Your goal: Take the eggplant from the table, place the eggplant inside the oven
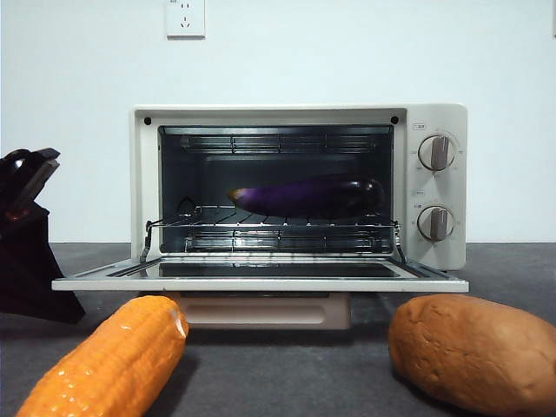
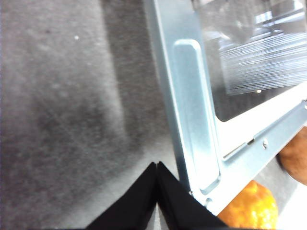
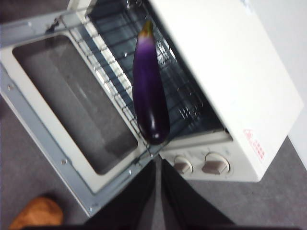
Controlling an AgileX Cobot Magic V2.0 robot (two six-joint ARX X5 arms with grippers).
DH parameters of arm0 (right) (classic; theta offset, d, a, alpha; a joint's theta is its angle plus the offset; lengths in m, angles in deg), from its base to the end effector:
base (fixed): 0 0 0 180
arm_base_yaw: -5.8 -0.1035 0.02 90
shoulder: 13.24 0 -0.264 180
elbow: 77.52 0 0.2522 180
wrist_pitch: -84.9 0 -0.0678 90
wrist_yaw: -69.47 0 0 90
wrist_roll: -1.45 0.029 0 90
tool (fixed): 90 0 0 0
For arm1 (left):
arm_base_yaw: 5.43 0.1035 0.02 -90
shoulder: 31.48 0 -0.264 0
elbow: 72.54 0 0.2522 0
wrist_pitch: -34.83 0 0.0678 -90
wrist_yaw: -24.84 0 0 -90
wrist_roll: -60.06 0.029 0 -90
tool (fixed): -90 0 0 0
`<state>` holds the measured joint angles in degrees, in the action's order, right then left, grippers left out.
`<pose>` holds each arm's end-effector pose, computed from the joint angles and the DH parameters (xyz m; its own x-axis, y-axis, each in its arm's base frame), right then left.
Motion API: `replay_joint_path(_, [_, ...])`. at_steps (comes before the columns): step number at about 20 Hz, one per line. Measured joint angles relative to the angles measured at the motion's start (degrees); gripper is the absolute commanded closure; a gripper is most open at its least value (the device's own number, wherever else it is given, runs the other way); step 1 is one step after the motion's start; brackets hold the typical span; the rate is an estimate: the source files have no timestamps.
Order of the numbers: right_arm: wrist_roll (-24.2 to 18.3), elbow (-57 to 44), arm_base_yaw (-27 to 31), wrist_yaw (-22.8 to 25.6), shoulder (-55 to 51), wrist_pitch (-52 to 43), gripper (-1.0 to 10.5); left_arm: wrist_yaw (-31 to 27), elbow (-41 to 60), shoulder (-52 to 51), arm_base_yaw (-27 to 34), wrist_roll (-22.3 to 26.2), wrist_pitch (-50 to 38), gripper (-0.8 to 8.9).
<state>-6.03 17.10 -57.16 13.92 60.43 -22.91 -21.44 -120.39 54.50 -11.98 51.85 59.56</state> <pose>0.1231 0.2052 0.3755 0.7386 0.2027 -0.6430 -0.6147 0.5940 -0.5189 0.2365 -0.0473 0.1321 0.2487 -0.7242 -0.6431 0.2654 0.6896 -0.6739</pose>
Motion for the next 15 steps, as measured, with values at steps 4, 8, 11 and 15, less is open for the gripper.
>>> replay_joint_path(4, [0.28, 0.00, 0.00, -0.77, 0.00, 2.82, 9.4, 1.40, 0.00, 0.02, 0.37, 0.26, -0.09, 8.08])
replay_joint_path(8, [0.61, 0.00, 0.02, -5.46, 0.00, 5.66, 9.4, 3.52, -0.07, 0.02, 1.11, 0.37, -0.11, 8.08])
replay_joint_path(11, [1.03, 0.00, 0.00, -8.37, -0.04, 6.82, 9.4, 5.99, -0.76, 0.04, 1.77, 0.37, 0.46, 8.08])
replay_joint_path(15, [1.44, 0.00, 0.00, -11.91, -0.85, 6.86, 9.4, 9.53, -2.73, 0.13, 2.49, 0.33, 1.09, 8.08])
